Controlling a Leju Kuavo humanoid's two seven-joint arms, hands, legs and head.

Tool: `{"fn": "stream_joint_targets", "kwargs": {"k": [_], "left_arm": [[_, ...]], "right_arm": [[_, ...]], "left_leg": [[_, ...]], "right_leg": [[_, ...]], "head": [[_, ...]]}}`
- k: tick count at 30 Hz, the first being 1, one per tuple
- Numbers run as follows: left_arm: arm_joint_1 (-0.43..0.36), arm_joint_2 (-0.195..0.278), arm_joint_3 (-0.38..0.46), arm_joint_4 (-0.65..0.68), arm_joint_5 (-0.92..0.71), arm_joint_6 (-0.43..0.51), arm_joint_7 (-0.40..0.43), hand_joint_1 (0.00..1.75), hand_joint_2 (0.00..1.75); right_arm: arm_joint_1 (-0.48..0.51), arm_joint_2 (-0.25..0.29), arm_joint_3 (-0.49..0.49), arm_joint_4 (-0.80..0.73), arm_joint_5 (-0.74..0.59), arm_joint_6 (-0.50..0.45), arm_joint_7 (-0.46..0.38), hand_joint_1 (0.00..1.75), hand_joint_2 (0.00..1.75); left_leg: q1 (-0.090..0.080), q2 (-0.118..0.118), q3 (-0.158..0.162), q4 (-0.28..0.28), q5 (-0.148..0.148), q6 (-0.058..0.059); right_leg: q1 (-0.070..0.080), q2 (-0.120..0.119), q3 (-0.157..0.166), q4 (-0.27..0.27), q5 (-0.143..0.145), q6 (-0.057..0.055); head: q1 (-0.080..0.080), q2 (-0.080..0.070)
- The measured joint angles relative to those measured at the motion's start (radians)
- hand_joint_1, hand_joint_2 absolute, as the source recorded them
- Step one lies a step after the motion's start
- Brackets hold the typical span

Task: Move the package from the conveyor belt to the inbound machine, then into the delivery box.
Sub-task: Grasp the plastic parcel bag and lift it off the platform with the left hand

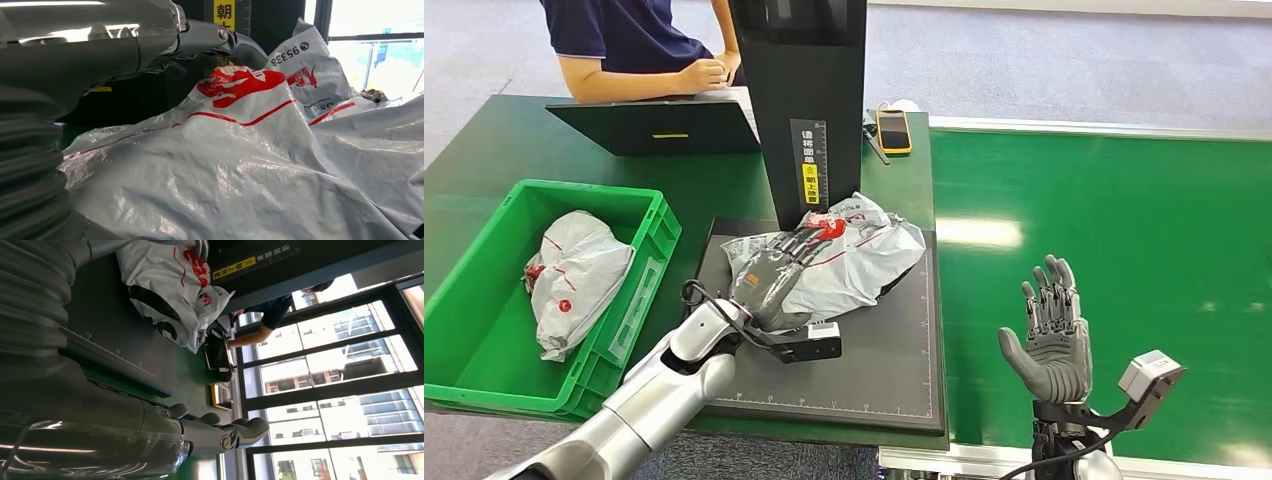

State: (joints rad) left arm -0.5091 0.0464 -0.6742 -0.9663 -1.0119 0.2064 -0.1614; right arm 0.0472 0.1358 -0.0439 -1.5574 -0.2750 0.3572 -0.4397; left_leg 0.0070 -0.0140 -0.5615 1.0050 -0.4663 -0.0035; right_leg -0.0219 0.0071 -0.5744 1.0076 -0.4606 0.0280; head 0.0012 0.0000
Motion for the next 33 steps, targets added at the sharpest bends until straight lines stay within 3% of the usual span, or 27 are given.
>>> {"fn": "stream_joint_targets", "kwargs": {"k": [11,15,33], "left_arm": [[-0.007,0.007,-0.006,0.028,0.029,-0.023,-0.02,0.01,1.75],[-0.007,0.007,-0.012,0.046,0.031,-0.026,-0.023,1.75,1.75],[-0.014,0.005,-0.035,0.09,0.032,-0.037,-0.028,1.75,1.75]], "right_arm": [[0.027,0.002,0.0,-0.04,-0.004,-0.006,-0.007,0.0,1.75],[0.035,0.003,-0.005,-0.062,-0.004,-0.005,-0.007,0.0,1.75],[0.113,0.004,-0.014,-0.191,0.018,0.005,-0.02,0.0,1.75]], "left_leg": [[0.0,0.0,0.0,0.0,0.0,0.0],[0.0,0.0,0.0,0.0,0.0,0.0],[0.0,0.0,0.001,0.0,0.0,0.0]], "right_leg": [[0.0,0.0,0.0,0.0,0.0,0.0],[0.0,0.0,0.0,0.0,0.0,0.0],[0.0,0.0,0.0,0.0,0.0,0.0]], "head": [[0.0,0.0],[0.0,0.0],[0.0,0.0]]}}
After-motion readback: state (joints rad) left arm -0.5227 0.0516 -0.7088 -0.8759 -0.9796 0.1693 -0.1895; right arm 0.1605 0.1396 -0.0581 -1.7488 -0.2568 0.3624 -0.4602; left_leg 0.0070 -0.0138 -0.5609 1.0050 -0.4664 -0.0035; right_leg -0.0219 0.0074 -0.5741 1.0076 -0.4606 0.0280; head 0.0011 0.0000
